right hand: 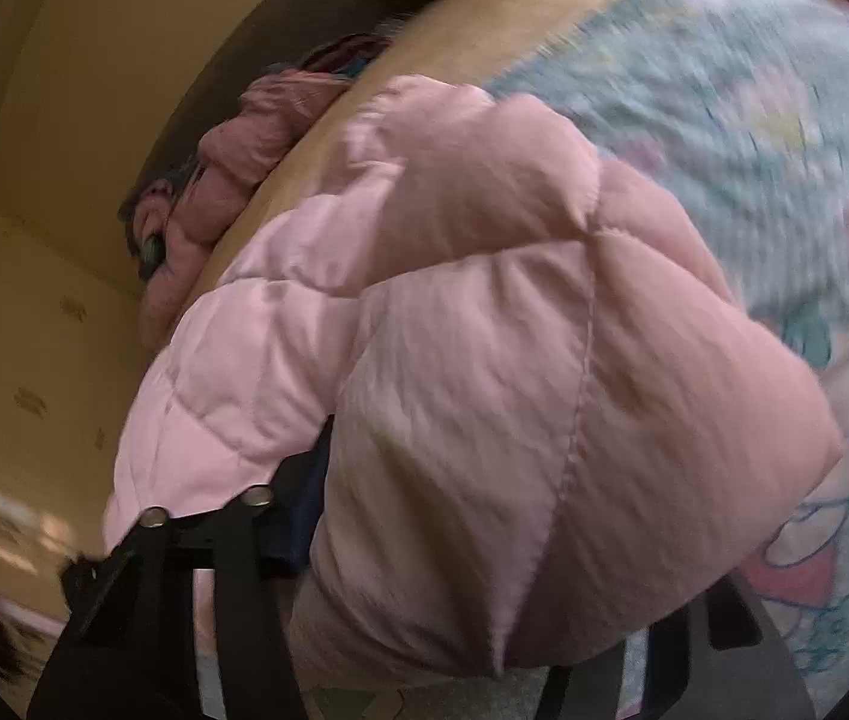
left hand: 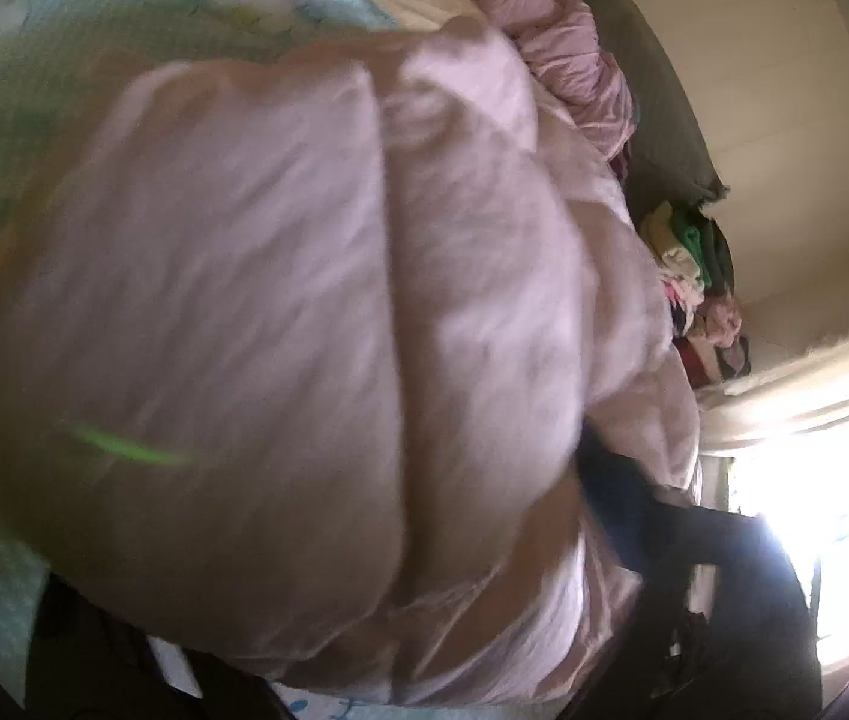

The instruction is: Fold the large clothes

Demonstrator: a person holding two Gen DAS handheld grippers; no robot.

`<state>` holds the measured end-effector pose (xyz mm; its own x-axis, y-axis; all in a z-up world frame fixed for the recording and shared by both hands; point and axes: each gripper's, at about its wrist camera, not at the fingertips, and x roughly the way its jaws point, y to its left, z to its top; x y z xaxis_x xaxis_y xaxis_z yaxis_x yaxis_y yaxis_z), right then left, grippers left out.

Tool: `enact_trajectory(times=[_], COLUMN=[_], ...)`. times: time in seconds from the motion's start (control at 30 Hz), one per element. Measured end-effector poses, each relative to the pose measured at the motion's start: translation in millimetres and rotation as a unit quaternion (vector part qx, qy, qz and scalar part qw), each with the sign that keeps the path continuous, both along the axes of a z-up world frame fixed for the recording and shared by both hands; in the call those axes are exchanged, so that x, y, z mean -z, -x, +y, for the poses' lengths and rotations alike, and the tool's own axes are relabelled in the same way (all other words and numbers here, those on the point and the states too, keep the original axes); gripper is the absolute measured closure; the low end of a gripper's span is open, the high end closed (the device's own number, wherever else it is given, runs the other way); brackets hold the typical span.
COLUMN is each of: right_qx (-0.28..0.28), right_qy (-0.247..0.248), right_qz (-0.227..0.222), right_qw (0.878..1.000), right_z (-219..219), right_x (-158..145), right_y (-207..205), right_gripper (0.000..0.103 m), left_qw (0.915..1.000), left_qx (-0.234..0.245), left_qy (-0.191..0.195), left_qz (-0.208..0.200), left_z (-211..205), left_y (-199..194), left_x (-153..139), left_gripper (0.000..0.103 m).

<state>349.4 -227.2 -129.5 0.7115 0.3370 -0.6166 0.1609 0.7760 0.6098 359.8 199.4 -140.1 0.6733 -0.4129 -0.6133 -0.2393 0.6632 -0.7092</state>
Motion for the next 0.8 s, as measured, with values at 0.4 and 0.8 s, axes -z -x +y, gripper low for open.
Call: enact_trajectory(times=[0.4,0.8], right_qx=[-0.077,-0.097], right_qy=[0.181,0.175], right_qz=[-0.124,-0.134], right_qw=[0.973,0.971], right_z=[55.5,53.9], right_x=[-82.9,-88.9], right_y=[60.8,144.5], right_gripper=[0.074,0.074], left_qw=[0.9851,0.9803], left_qx=[0.046,0.057], left_qy=[-0.146,-0.159], left_qz=[-0.079,-0.103], left_z=[-16.3,-9.2], left_y=[49.6,115.9], left_x=[-77.1,-84.3], left_gripper=[0.069,0.069])
